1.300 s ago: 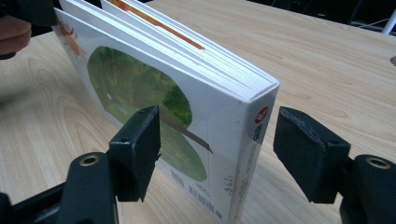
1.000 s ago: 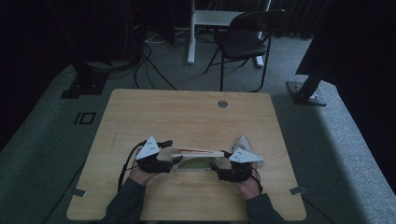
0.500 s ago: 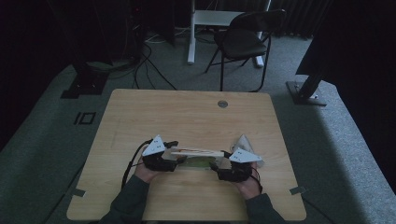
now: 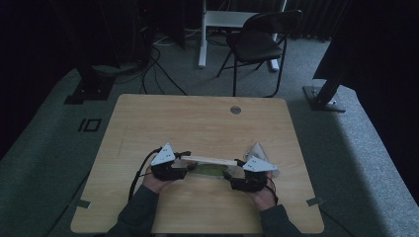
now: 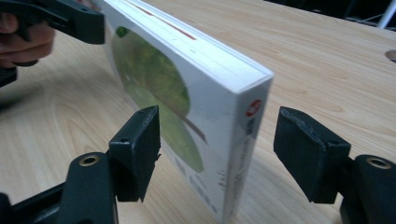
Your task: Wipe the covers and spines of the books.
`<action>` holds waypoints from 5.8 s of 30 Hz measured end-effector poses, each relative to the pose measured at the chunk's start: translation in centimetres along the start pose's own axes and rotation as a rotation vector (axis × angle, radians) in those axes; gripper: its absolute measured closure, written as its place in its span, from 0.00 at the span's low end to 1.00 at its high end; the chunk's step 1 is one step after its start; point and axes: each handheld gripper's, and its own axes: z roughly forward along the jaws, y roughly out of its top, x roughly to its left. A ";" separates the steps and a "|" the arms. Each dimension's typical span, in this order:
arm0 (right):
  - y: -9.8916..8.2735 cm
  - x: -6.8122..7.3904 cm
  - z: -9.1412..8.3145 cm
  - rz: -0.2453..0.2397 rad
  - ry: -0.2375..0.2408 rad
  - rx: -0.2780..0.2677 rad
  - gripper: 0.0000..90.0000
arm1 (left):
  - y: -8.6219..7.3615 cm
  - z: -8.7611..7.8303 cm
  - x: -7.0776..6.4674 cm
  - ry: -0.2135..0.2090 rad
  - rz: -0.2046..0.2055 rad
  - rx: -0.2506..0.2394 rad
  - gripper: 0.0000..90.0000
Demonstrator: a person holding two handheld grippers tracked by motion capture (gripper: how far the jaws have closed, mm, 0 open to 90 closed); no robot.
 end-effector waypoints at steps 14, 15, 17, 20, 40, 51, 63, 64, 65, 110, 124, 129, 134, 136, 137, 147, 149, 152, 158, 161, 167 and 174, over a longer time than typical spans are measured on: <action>-0.2 -0.4 0.2 0.021 -0.068 0.029 0.37 | -0.5 -0.7 -1.5 -0.034 0.031 -0.013 0.64; -0.2 -0.5 0.2 0.023 -0.072 0.030 0.37 | -0.5 -0.7 -1.6 -0.037 0.035 -0.014 0.64; -0.2 -0.5 0.2 0.026 -0.075 0.032 0.37 | -0.6 -0.5 -1.8 -0.052 0.028 -0.017 0.65; -0.3 -0.5 0.3 0.027 -0.074 0.038 0.37 | -0.7 -0.3 -1.9 -0.078 0.012 -0.021 0.68; -0.4 -0.6 0.3 0.034 -0.077 0.049 0.38 | -1.1 1.3 -3.1 -0.090 0.039 -0.031 0.71; -0.4 -0.7 0.4 0.033 -0.075 0.051 0.38 | -1.5 2.3 -3.2 -0.081 0.026 -0.015 0.72; -0.5 -0.7 0.3 0.035 -0.068 0.052 0.37 | -1.7 2.9 -3.3 -0.075 0.034 -0.013 0.77; -0.5 -0.7 0.3 0.034 -0.067 0.053 0.37 | -1.7 2.9 -3.3 -0.078 0.034 -0.013 0.77; -0.5 -0.7 0.3 0.034 -0.067 0.053 0.37 | -1.7 2.9 -3.3 -0.078 0.034 -0.013 0.77; -1.0 -1.0 0.9 0.045 -0.022 0.092 0.33 | -0.7 2.5 -3.0 -0.093 0.009 0.072 0.88; -1.1 -0.5 1.4 0.034 0.019 0.109 0.34 | 0.5 1.0 -2.5 -0.174 -0.114 -0.056 0.88; -1.3 -0.5 1.5 0.050 0.040 0.124 0.37 | 0.6 1.0 -2.5 -0.173 -0.143 -0.079 0.88; -1.2 -0.4 1.5 0.056 0.059 0.128 0.38 | 0.5 1.0 -2.1 -0.187 -0.185 -0.105 0.87; -1.3 -0.2 1.6 0.053 0.069 0.135 0.39 | 0.5 0.9 -2.0 -0.192 -0.196 -0.118 0.86; -1.3 -0.1 1.7 0.047 0.076 0.137 0.39 | 0.5 0.9 -2.0 -0.194 -0.200 -0.121 0.86; -0.8 0.8 1.8 0.023 0.107 0.121 0.42 | 0.2 1.2 -2.0 -0.203 -0.197 -0.115 0.84; -0.8 0.7 1.7 0.025 0.109 0.116 0.42 | 0.2 1.2 -2.1 -0.199 -0.201 -0.114 0.84; -0.9 0.7 1.7 0.028 0.109 0.118 0.42 | 0.3 1.3 -2.2 -0.194 -0.191 -0.110 0.84; -0.9 0.7 1.8 0.030 0.122 0.116 0.42 | 0.6 1.0 -2.4 -0.183 -0.185 -0.096 0.85; -0.9 0.8 2.0 0.028 0.121 0.122 0.41 | 0.8 1.0 -2.6 -0.168 -0.179 -0.084 0.86; -0.9 0.8 2.1 0.011 0.121 0.130 0.39 | 1.2 0.6 -2.9 -0.156 -0.153 -0.097 0.87; -0.8 0.8 1.9 0.004 0.100 0.128 0.35 | 1.5 -0.5 -2.7 -0.138 -0.161 -0.155 0.87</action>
